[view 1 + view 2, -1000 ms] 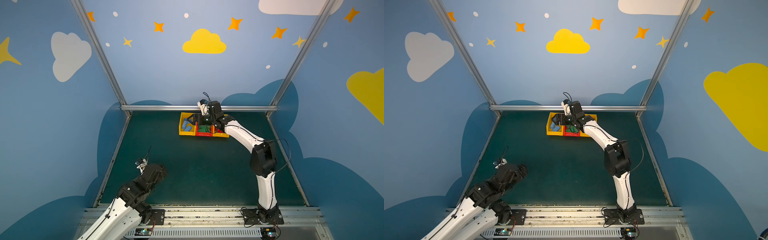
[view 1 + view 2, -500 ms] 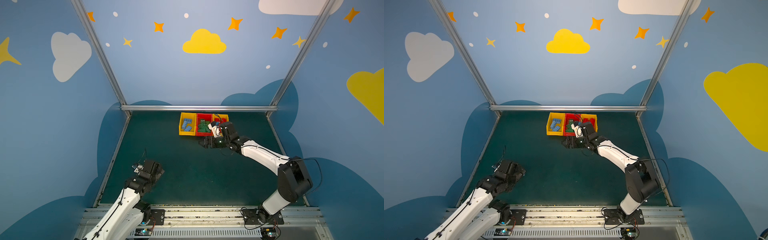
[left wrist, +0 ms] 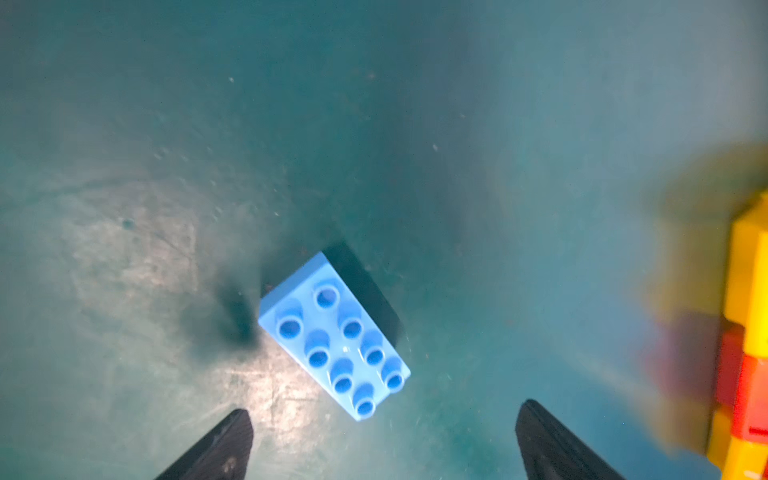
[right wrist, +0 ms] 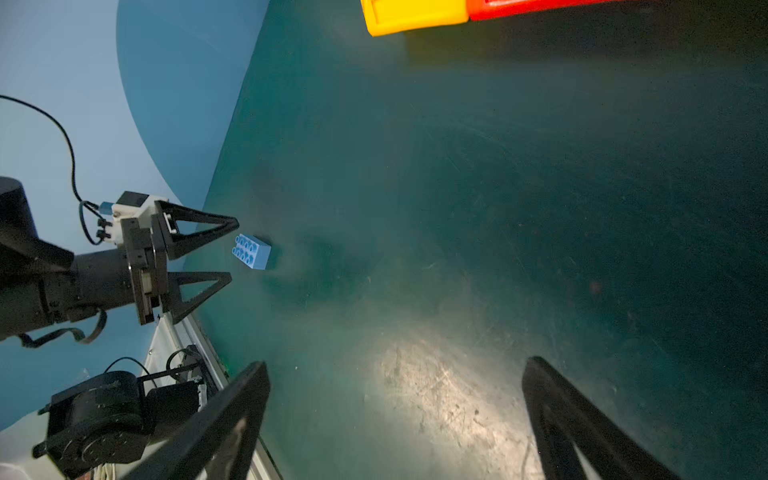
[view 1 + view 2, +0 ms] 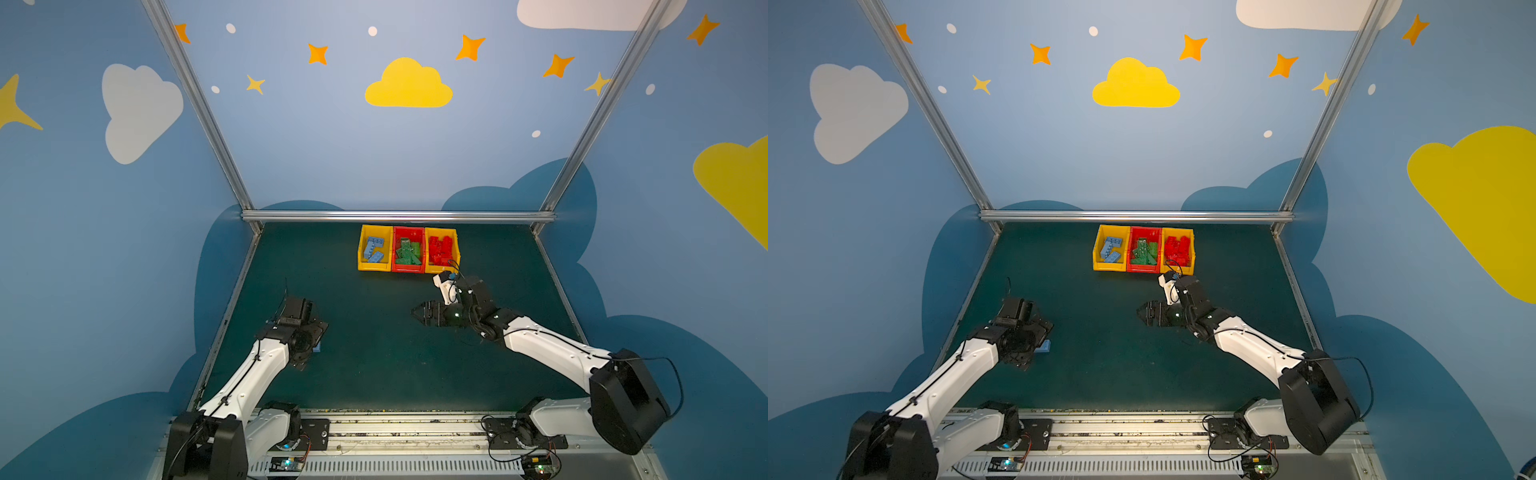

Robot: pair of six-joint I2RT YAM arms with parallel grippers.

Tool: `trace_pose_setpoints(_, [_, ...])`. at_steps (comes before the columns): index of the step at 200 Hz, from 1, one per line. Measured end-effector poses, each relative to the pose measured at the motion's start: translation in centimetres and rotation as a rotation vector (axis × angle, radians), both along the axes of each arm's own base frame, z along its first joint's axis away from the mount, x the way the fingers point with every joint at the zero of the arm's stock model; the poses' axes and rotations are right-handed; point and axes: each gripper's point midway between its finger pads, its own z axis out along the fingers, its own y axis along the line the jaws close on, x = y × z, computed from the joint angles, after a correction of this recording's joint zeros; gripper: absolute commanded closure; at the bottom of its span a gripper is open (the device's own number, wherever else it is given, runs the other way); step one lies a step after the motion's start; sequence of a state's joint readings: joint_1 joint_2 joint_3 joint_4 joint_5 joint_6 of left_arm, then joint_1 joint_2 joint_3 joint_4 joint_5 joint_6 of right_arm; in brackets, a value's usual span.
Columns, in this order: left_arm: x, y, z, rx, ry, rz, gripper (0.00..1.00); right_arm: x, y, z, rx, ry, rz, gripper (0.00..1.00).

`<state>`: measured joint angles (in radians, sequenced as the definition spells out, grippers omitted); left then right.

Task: Sort the legos into containers by color
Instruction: 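Lower the left gripper onto the flat light blue brick and grasp it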

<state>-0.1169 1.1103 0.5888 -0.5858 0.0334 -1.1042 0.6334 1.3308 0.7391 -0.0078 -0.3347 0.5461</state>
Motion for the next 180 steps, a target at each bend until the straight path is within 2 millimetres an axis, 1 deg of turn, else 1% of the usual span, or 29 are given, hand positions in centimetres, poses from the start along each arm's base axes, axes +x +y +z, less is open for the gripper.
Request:
trace_pose_setpoints(16, [0.1,0.3,-0.6,-0.003,0.049,0.018,0.03,-0.3,-0.3,0.2,0.009,-0.003,-0.006,0.07])
trace_pose_setpoints(39, [0.2,0.6,-1.4,-0.01,0.124,0.034,0.06,-0.7,-0.5,1.4,0.03,-0.036,-0.01,0.07])
trace_pose_setpoints(68, [0.4,0.6,-2.5,-0.018,0.196,0.028,0.15,-0.8,-1.0,3.5,0.053,-0.094,-0.025,0.07])
trace_pose_setpoints(86, [0.1,0.6,-3.3,-0.02,0.236,0.021,0.2,-0.9,-1.4,4.2,0.057,-0.114,-0.038,0.07])
trace_pose_setpoints(100, [0.2,0.7,-3.5,-0.021,0.245,0.026,0.25,-1.0,-1.7,4.4,0.057,-0.123,-0.046,0.07])
trace_pose_setpoints(116, [0.0,0.9,-3.6,-0.023,0.261,0.033,0.34,-1.0,-1.9,4.2,0.05,-0.124,-0.053,0.07])
trace_pose_setpoints(125, [-0.1,1.0,-3.7,-0.024,0.27,0.038,0.41,-1.0,-2.0,4.1,0.046,-0.123,-0.057,0.07])
trace_pose_setpoints(145, [-0.5,1.3,-3.9,-0.02,0.291,0.044,0.54,-0.9,-2.1,4.0,0.037,-0.121,-0.065,0.07])
trace_pose_setpoints(156, [-0.7,1.4,-4.0,-0.015,0.3,0.046,0.62,-0.9,-2.2,3.9,0.034,-0.121,-0.068,0.07])
trace_pose_setpoints(180, [-1.1,1.6,-4.0,-0.005,0.321,0.043,0.74,-0.9,-2.2,3.8,0.03,-0.118,-0.07,0.07])
